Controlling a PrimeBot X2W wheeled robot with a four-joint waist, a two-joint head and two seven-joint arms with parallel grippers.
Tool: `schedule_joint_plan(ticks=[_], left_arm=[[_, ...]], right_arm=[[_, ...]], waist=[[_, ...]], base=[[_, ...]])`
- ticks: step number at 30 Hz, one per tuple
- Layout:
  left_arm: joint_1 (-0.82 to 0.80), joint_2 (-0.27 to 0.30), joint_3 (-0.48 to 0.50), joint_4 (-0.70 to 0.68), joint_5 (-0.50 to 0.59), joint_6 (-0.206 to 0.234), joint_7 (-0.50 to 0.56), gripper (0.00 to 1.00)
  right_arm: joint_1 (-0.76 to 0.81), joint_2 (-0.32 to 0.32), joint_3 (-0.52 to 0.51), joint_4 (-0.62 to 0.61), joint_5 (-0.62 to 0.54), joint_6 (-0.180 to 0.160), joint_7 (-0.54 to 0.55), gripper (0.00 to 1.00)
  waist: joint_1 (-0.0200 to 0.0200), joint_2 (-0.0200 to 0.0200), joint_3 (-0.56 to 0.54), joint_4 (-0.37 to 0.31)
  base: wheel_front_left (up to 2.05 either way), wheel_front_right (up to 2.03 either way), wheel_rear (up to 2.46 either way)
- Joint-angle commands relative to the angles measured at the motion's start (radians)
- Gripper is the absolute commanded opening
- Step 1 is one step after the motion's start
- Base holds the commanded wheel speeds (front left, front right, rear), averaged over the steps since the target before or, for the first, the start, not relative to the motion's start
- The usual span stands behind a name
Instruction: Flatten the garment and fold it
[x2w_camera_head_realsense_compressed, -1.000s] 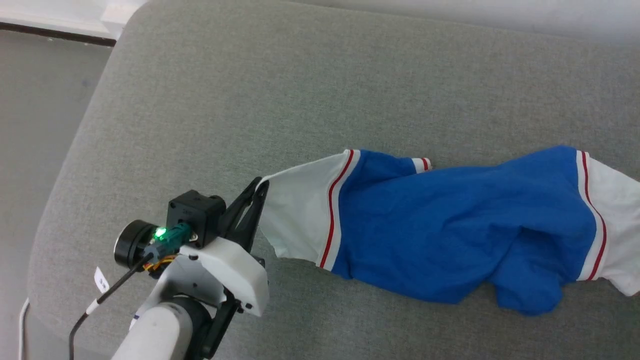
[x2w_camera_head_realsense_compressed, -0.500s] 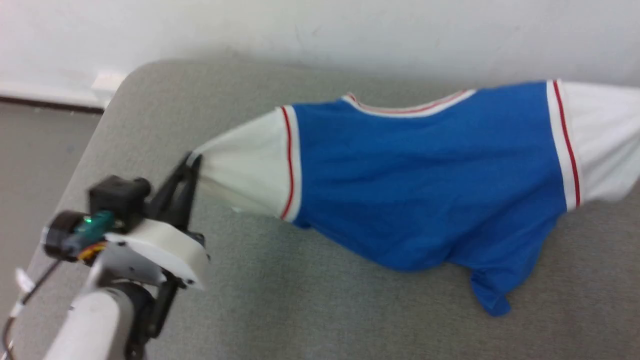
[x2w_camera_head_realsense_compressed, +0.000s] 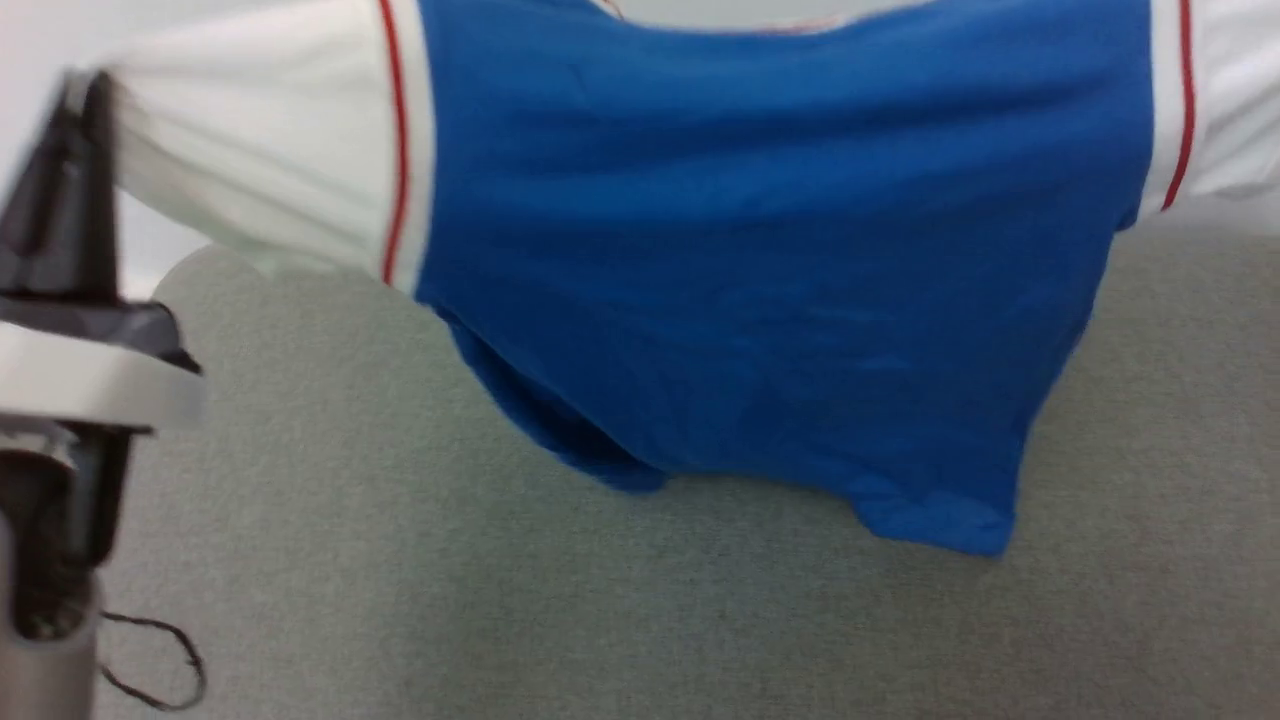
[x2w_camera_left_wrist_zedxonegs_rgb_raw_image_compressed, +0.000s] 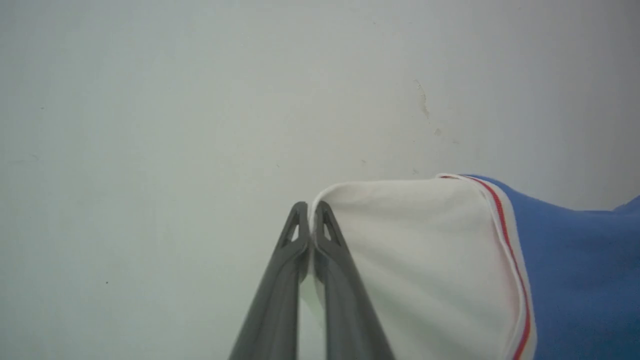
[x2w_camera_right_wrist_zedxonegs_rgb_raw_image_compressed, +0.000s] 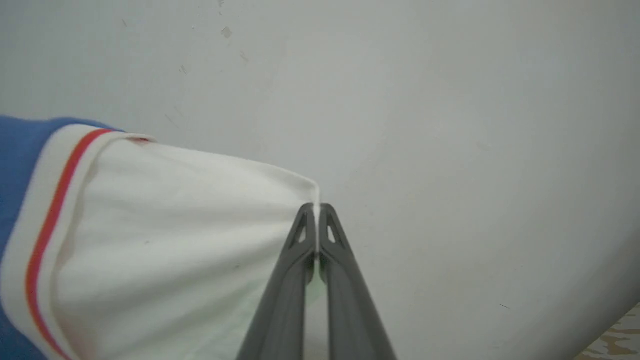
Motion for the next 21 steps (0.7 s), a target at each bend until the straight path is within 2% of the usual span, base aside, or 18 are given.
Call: schedule_joint_plan(ticks=[1,5,10,14,21], left_arm=[[-0.022,0.011,0.013,-0.004,-0.004,-0.007,-0.005,0.0],[-0.098,0.056,0.039,0.001,-0.011,-0.025,0.004,0.0],[-0.246,0.091,0.027,0.075,-0.033,-0.062,0.026,0.0],[-0.418,0.104,-0.009,0.203,-0.042,-0.1,0.036,0.0],[-0.768,0.11,-0.083,0.486,0.011,-0.156,-0.011,0.0]], right_arm=[[-0.02,0.007,-0.005,-0.009,0.008,-0.001,0.006,0.0],[-0.085,-0.001,-0.012,-0.044,0.016,-0.001,0.043,0.0],[-0.214,-0.025,0.014,-0.023,0.03,-0.001,0.046,0.0],[-0.352,-0.005,0.019,0.036,0.057,-0.001,0.034,0.0],[-0.619,0.009,0.117,0.2,0.011,-0.001,-0.046,0.0]], waist=[[0.0002,0.0,-0.003,-0.026],[0.0002,0.0,0.034,-0.047],[0.0002,0.0,0.123,-0.068],[0.0002,0.0,0.216,-0.076],[0.0002,0.0,0.386,-0.094]], base=[[0.0,0.0,0.0],[0.0,0.0,0.0],[0.0,0.0,0.0],[0.0,0.0,0.0],[0.0,0.0,0.0]])
